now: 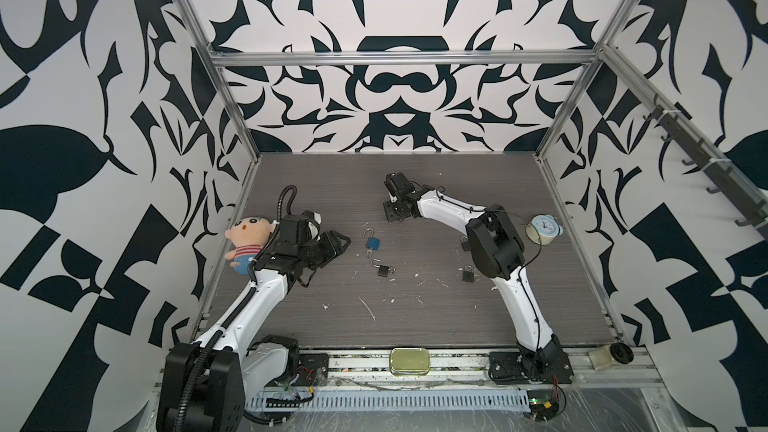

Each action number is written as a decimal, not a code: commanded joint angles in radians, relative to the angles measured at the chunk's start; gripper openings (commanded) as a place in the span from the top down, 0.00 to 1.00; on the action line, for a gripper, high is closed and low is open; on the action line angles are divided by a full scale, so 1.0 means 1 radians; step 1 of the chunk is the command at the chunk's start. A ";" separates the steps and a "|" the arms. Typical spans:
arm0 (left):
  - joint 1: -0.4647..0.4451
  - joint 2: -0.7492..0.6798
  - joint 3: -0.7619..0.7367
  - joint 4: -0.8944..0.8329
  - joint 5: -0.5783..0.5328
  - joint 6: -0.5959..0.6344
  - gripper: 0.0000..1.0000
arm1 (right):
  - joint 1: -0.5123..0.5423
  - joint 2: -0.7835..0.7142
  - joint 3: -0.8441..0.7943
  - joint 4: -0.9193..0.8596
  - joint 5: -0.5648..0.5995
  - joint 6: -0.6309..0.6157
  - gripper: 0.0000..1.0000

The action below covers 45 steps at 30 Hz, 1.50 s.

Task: Lock with the key

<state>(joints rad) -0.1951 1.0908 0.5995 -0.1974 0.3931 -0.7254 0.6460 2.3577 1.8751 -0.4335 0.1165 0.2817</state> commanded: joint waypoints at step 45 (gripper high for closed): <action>-0.172 0.149 0.001 0.179 0.085 -0.052 0.54 | 0.225 -0.663 -0.668 0.048 -0.037 0.013 1.00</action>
<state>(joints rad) -0.3538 1.2175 0.6090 -0.0845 0.4477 -0.7567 0.8604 1.7805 1.2190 -0.4072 0.0811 0.2745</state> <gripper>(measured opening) 0.461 0.393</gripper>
